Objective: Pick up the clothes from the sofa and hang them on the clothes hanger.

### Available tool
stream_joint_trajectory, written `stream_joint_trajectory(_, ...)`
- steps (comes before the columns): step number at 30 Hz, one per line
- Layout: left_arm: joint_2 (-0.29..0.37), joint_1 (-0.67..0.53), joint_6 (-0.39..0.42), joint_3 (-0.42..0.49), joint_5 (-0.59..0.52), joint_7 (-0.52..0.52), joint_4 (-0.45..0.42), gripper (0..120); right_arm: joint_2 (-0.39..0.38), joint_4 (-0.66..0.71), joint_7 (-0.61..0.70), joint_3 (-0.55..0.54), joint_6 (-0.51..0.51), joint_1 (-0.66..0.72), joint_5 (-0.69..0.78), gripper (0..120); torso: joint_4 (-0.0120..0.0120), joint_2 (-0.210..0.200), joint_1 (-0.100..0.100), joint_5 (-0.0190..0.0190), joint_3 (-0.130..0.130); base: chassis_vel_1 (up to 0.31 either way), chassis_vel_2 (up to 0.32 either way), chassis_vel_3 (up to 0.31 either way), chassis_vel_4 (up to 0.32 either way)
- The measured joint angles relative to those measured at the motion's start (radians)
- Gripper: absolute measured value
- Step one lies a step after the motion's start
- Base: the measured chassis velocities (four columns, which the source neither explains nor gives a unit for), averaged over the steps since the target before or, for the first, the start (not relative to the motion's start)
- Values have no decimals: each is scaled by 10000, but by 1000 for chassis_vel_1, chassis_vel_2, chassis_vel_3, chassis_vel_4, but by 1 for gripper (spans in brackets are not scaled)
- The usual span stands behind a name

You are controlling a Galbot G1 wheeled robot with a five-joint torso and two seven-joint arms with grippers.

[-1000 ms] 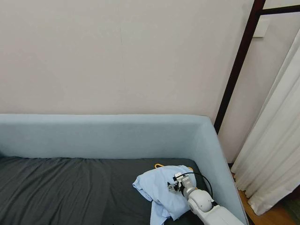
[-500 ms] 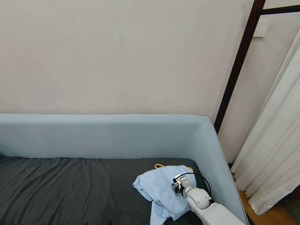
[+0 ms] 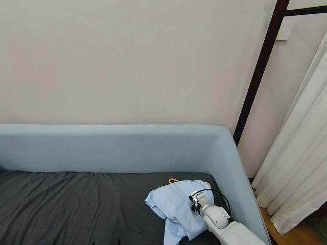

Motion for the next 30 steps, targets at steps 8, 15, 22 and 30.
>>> stream_joint_trajectory(8, -39, -15, -1, 23, 8, -1, 88, 99, -188, 836, 14, 171, 252, -246, 117, 0, 0, 0, 0, 1, 0, 0, 0, 0, 0)
stream_joint_trajectory(15, -79, -49, -2, 33, 9, -3, 151, 99, -964, 2856, 116, 423, 461, -283, 632, 0, 1, 0, 0, 2, 0, 0, 0, 0, 0)
stream_joint_trajectory(22, -128, -99, -4, 78, 22, -5, 198, 99, -2014, 4679, 257, 450, 432, 517, 1583, 0, 1, 0, 0, 2, 0, 0, 0, 0, 0)
stream_joint_trajectory(30, -173, -121, -3, 147, 58, 0, 195, 99, -3381, 6375, 223, 201, 276, 2668, 3168, 0, -1, -1, 0, 4, 1, 0, 0, 0, 0)
